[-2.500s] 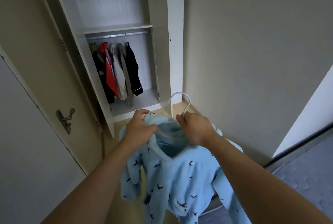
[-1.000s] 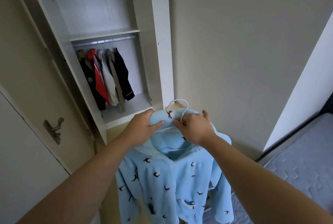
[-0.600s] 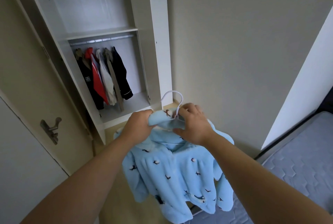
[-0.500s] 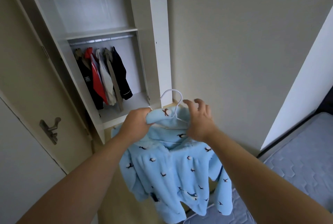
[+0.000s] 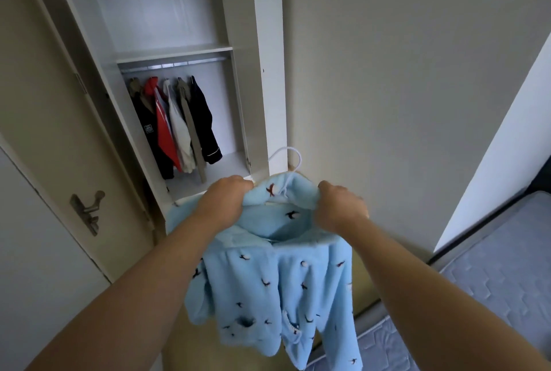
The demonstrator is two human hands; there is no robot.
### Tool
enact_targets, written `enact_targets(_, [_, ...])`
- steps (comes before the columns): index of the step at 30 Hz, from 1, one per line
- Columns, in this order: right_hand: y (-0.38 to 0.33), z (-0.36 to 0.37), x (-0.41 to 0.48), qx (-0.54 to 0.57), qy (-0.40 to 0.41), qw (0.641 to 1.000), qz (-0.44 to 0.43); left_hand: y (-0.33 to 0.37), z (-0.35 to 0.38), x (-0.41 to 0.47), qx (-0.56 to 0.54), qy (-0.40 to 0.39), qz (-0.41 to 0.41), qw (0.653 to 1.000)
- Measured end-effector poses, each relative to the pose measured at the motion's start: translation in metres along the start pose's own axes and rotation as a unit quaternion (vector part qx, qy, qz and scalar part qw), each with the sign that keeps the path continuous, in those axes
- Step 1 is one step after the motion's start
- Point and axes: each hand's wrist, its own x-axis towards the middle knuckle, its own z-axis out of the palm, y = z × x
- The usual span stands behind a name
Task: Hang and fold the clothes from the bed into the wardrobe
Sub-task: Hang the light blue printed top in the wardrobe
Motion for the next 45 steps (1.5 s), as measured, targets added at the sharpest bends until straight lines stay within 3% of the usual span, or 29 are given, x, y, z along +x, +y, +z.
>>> enact_targets(2, [0.003, -0.001, 0.002, 0.037, -0.083, 0.996, -0.010, -0.007, 0.001, -0.002, -0.058, 0.069, -0.020, 0.996])
enact_targets(10, [0.001, -0.010, 0.009, 0.110, 0.014, 0.994, 0.008, -0.019, -0.001, -0.004, -0.131, 0.159, -0.031, 0.978])
enact_targets(13, [-0.008, -0.011, 0.007, 0.018, 0.051, 0.998, -0.025, -0.016, 0.003, -0.003, -0.168, 0.166, -0.041, 0.971])
enact_targets(15, [-0.016, -0.008, 0.006, 0.002, 0.093, 0.992, -0.080, -0.011, 0.007, -0.003, -0.179, 0.161, -0.047, 0.970])
enact_targets(17, [-0.023, -0.007, 0.007, 0.049, 0.034, 0.992, -0.115, -0.007, 0.011, -0.004, -0.181, 0.152, -0.049, 0.970])
enact_targets(20, [-0.023, -0.006, 0.012, 0.033, -0.033, 0.993, -0.110, -0.003, 0.016, -0.007, -0.213, 0.135, -0.028, 0.967])
enact_targets(28, [-0.023, 0.000, 0.015, 0.021, 0.085, 0.986, -0.139, -0.021, 0.016, 0.004, -0.154, 0.054, -0.086, 0.983])
enact_targets(34, [-0.021, 0.002, 0.015, -0.022, 0.038, 0.992, -0.121, -0.022, 0.018, 0.008, -0.080, -0.018, -0.093, 0.992])
enact_targets(37, [-0.020, -0.008, 0.020, -0.025, 0.054, 0.991, -0.124, -0.012, 0.011, 0.019, -0.114, 0.065, -0.130, 0.983])
enact_targets(41, [-0.012, -0.008, 0.027, -0.010, 0.184, 0.975, -0.122, 0.001, 0.013, 0.020, -0.175, 0.211, -0.138, 0.952])
enact_targets(42, [-0.011, -0.006, 0.028, -0.010, 0.162, 0.979, -0.123, 0.003, 0.020, 0.017, -0.158, 0.184, -0.138, 0.960])
enact_targets(44, [-0.009, 0.000, 0.028, -0.044, 0.042, 0.990, -0.124, 0.005, 0.038, 0.012, -0.089, 0.030, -0.149, 0.984])
enact_targets(45, [-0.008, 0.005, 0.026, -0.055, 0.004, 0.991, -0.124, 0.003, 0.045, 0.010, -0.085, 0.000, -0.160, 0.984])
